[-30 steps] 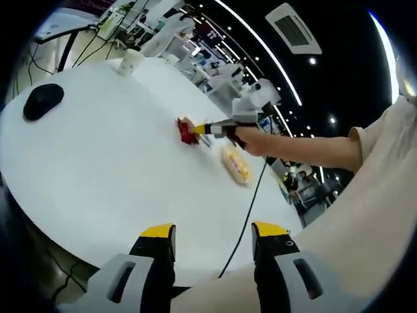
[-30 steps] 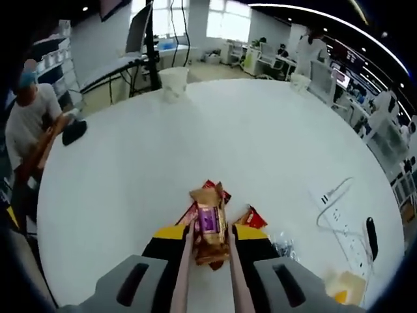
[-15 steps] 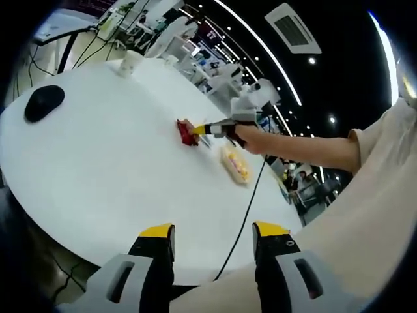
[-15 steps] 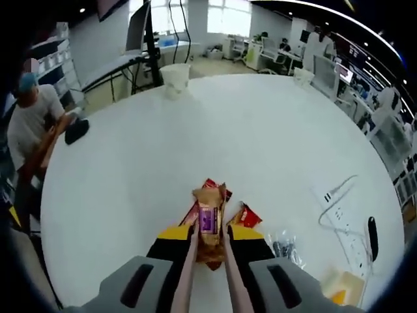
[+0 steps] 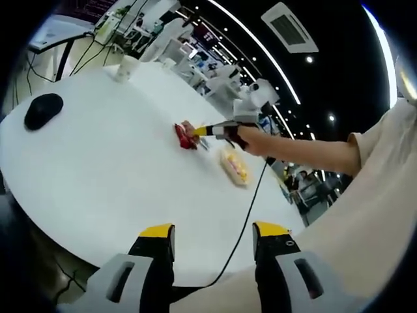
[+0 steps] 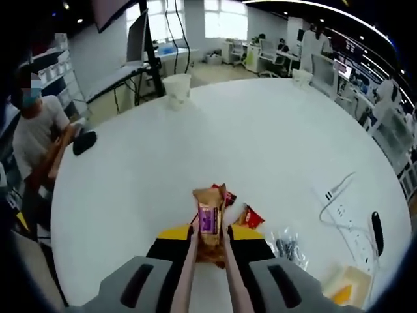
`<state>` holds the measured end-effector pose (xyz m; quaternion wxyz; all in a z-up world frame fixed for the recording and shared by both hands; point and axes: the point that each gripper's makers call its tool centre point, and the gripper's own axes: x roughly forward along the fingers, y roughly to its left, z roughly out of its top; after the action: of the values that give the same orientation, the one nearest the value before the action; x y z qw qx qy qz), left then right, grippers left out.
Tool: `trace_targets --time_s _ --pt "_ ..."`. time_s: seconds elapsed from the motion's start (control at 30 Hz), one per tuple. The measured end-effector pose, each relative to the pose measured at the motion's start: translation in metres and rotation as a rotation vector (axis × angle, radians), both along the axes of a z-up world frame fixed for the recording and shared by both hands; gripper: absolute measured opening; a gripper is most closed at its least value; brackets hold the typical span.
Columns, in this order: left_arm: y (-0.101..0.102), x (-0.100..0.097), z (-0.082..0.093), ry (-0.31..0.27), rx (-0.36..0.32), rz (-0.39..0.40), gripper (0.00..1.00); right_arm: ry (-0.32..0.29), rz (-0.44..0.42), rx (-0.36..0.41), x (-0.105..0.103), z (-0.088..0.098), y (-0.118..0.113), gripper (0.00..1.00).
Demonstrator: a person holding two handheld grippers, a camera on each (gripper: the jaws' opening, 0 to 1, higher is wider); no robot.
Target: Place the target food into the container with the food tongs after gripping and lifting it, then release it inside without dropping or visibly crushing the food.
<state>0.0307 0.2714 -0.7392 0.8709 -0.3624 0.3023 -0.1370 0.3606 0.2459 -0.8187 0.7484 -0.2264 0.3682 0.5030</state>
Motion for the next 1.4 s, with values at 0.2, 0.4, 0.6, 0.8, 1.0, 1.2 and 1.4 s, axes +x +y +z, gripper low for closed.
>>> trace_targets --time_s 0.2,0.4,0.6,0.8,1.0,1.2,1.4 --pt "0.001 0.000 0.003 -0.010 0.026 -0.005 0.52 -0.001 0.000 0.032 -0.005 0.013 -0.002 0.20" --pt "-0.002 0.002 0.006 -0.022 0.032 -0.012 0.53 -0.003 -0.006 0.050 -0.009 0.023 -0.005 0.20" --pt "-0.011 0.009 0.012 -0.050 0.034 -0.042 0.53 -0.007 -0.042 0.091 -0.010 0.039 -0.018 0.20" --pt "-0.017 0.010 0.015 -0.065 0.035 -0.058 0.53 -0.021 -0.061 0.124 -0.012 0.055 -0.026 0.20" --pt "-0.021 0.010 0.017 -0.074 0.042 -0.073 0.53 -0.034 -0.073 0.143 -0.015 0.065 -0.032 0.21" --pt "-0.022 0.008 0.019 -0.080 0.051 -0.079 0.53 -0.047 -0.095 0.166 -0.018 0.074 -0.041 0.21" --pt "-0.026 0.006 0.020 -0.086 0.052 -0.089 0.53 -0.055 -0.126 0.186 -0.017 0.084 -0.051 0.21"
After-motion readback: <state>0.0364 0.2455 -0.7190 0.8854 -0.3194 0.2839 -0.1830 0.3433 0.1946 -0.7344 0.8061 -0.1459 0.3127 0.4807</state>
